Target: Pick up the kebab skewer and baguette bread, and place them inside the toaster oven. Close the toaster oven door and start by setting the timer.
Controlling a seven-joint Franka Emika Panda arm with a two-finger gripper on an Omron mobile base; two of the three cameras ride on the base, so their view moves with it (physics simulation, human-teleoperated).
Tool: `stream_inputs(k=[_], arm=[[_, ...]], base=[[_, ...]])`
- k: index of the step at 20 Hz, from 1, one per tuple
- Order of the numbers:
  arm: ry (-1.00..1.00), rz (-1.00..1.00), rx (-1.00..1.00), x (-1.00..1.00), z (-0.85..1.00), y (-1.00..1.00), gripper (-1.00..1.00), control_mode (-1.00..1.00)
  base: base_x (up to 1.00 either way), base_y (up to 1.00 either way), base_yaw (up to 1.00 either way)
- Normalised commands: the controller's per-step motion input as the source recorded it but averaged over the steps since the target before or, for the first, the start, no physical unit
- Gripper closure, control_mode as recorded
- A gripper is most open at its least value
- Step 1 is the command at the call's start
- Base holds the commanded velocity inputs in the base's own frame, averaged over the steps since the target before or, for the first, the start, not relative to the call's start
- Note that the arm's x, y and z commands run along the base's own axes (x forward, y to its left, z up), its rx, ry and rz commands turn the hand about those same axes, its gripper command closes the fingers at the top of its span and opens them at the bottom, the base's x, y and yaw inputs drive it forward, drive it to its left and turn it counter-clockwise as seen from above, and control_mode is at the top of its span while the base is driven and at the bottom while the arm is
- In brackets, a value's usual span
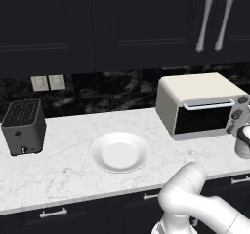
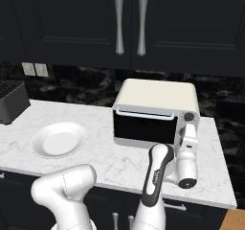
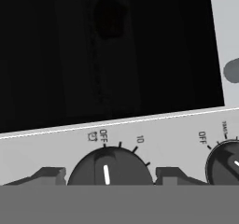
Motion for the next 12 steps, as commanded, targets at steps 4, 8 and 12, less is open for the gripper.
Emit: stream_inputs(k=[4,8,12], arm=[[0.0,-0.03,0.01,0.0,0.0,0.0,1.0,-1.0],[0.0,0.0,0.05,0.02,0.0,0.0,1.0,-1.0],[0.0,0.0,0.1,0.03,0.01,0.0,1.0,-1.0]], base=[[0.0,0.0,0.0],[0.0,0.0,0.0],[0.0,0.0,0.0]])
